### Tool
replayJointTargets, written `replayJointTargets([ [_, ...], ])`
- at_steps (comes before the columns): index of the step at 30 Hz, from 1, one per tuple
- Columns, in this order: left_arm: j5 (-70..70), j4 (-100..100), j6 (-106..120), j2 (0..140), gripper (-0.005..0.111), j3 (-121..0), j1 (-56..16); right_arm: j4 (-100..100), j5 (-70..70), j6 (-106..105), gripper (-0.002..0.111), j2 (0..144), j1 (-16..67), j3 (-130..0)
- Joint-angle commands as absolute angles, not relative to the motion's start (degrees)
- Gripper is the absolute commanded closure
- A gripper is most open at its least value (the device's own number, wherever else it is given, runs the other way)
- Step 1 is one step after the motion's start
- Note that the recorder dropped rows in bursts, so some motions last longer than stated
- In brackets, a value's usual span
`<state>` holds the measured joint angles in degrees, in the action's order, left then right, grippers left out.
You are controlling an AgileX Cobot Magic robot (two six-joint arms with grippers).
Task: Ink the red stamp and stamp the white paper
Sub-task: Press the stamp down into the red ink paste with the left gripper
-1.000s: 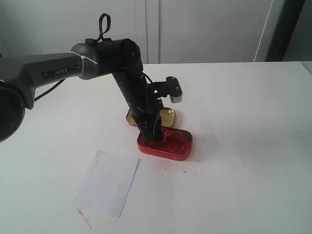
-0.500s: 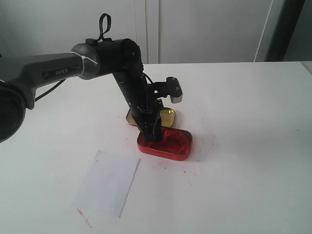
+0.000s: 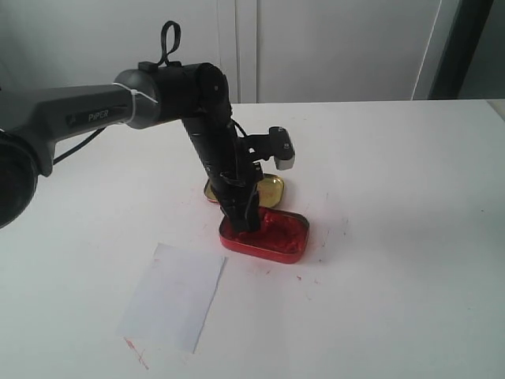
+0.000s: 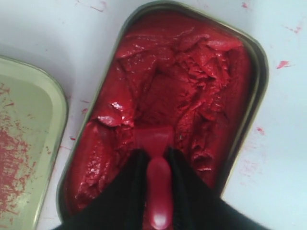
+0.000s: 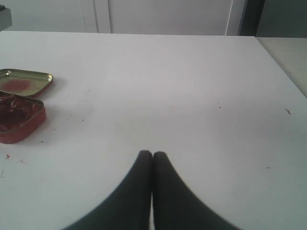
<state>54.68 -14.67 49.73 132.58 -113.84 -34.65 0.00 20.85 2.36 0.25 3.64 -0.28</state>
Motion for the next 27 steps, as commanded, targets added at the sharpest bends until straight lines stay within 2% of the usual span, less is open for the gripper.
replayJointTargets([
  [1,59.0,-13.1,49.5,130.9,0.107,-112.7,-35.1,-0.5,20.0,2.4,0.108,0.0,3.3,0.0],
  [27,56.3,-12.3,48.0,126.7,0.107,-113.4,-37.3,-0.5,20.0,2.4,0.108,0.0,3.3,0.0],
])
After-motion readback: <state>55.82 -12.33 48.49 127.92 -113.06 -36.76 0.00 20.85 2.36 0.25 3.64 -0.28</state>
